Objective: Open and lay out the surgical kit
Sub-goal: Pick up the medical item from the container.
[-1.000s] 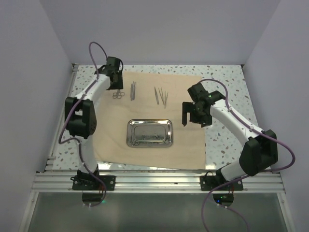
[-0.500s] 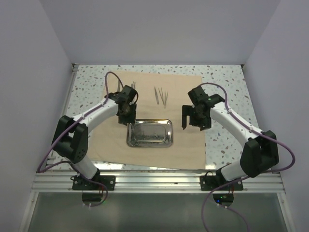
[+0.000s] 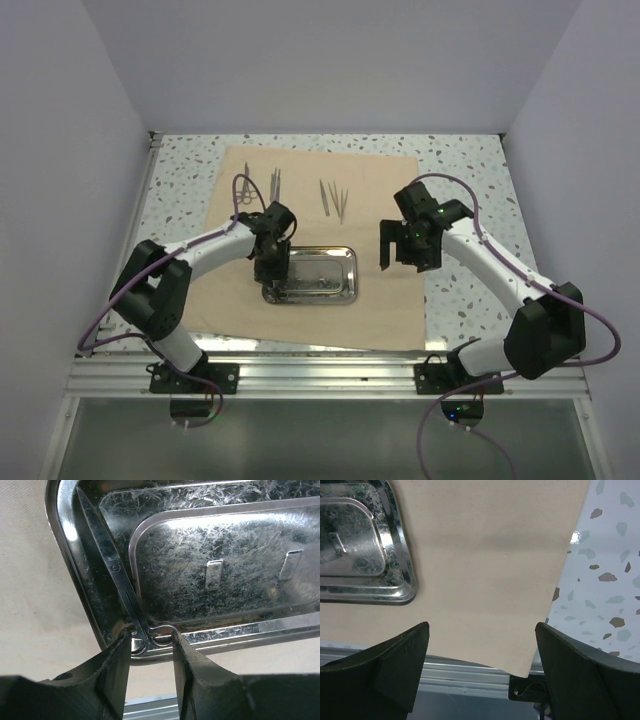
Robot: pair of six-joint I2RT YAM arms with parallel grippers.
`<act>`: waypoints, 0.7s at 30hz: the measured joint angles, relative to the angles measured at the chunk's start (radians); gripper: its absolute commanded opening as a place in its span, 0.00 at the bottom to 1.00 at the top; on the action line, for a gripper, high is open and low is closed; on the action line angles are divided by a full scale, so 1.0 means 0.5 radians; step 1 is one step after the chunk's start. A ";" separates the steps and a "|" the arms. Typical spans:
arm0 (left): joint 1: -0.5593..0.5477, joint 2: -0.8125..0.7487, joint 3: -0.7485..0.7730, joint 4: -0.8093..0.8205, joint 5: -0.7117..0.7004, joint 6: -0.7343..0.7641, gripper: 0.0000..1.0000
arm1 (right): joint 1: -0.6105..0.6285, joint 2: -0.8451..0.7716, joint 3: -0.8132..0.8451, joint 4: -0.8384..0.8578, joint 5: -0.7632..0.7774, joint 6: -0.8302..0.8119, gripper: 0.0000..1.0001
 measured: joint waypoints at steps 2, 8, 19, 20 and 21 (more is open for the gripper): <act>-0.002 0.000 -0.010 0.007 -0.014 -0.018 0.41 | 0.000 -0.005 -0.001 -0.003 0.000 -0.003 0.91; -0.002 0.000 -0.055 0.049 -0.063 -0.053 0.39 | 0.000 -0.017 -0.001 -0.005 0.001 -0.011 0.91; -0.004 0.089 -0.067 0.165 -0.072 -0.066 0.34 | 0.001 -0.017 -0.001 -0.016 0.002 -0.011 0.91; -0.003 0.111 -0.041 0.163 -0.071 -0.063 0.34 | 0.001 -0.017 -0.001 -0.016 0.002 -0.011 0.91; -0.003 0.137 -0.008 0.164 -0.069 -0.057 0.33 | 0.000 -0.017 -0.001 -0.016 0.003 -0.010 0.91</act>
